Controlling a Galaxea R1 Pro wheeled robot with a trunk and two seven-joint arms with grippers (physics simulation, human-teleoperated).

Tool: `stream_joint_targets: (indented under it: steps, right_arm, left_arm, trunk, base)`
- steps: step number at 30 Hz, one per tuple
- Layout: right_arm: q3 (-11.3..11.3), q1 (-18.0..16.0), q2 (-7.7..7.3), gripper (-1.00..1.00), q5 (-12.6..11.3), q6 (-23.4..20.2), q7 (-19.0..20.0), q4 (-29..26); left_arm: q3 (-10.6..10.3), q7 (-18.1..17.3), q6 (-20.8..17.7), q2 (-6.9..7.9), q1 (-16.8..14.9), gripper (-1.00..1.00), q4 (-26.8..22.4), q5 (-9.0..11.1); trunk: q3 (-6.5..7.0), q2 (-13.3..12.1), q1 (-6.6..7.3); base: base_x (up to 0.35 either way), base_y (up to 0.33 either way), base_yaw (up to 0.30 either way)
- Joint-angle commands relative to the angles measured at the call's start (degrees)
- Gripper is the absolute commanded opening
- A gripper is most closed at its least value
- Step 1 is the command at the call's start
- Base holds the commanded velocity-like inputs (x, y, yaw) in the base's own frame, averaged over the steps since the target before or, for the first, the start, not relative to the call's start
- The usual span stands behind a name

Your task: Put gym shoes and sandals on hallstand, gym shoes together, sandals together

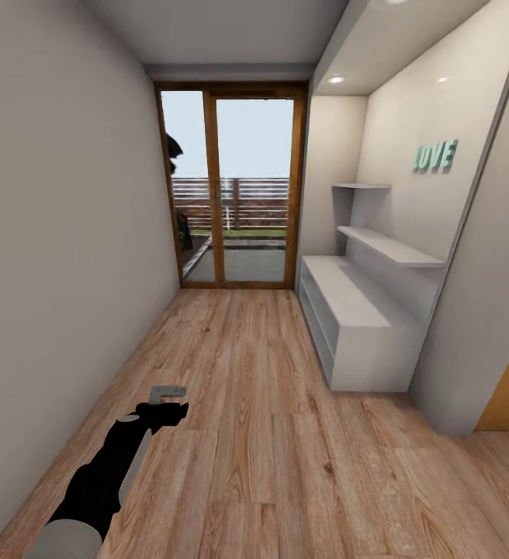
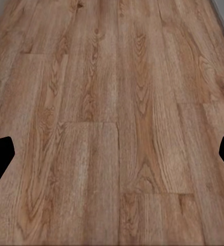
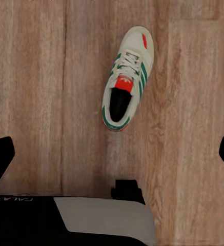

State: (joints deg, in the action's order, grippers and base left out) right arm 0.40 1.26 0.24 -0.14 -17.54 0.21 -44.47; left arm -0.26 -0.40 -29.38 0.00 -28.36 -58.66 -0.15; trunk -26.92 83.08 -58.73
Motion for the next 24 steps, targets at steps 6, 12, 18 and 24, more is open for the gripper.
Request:
stream_joint_targets:
  steps: [6,12,18,24]
  right_arm:
    - [0.0,-7.8,-0.06,1.0,0.0,-29.1,0.0,-13.0]
    - [-0.1,-13.2,-0.12,1.0,-0.2,-35.8,0.2,-18.8]
    - [-0.3,-12.9,-0.05,1.0,-0.3,-36.1,0.7,-23.3]
    - [-0.3,-12.7,-0.08,1.0,-0.3,-36.2,0.7,-23.4]
  left_arm:
    - [0.3,-0.1,-0.3,0.0,-0.1,1.0,0.0,0.3]
    - [0.4,-0.1,-0.3,0.0,-0.1,1.0,-0.1,0.4]
    - [0.5,-0.2,-0.3,0.0,0.5,1.0,-0.4,0.0]
    - [0.5,-0.2,-0.3,0.0,0.8,1.0,-0.4,0.0]
  trunk:
    - [-0.01,0.0,0.0]
    - [-0.01,0.0,0.0]
    - [-0.01,0.0,0.0]
    - [-0.01,0.0,0.0]
  base:
    - [0.0,0.0,0.0]
    - [0.0,0.0,0.0]
    - [0.0,0.0,0.0]
    - [0.0,0.0,0.0]
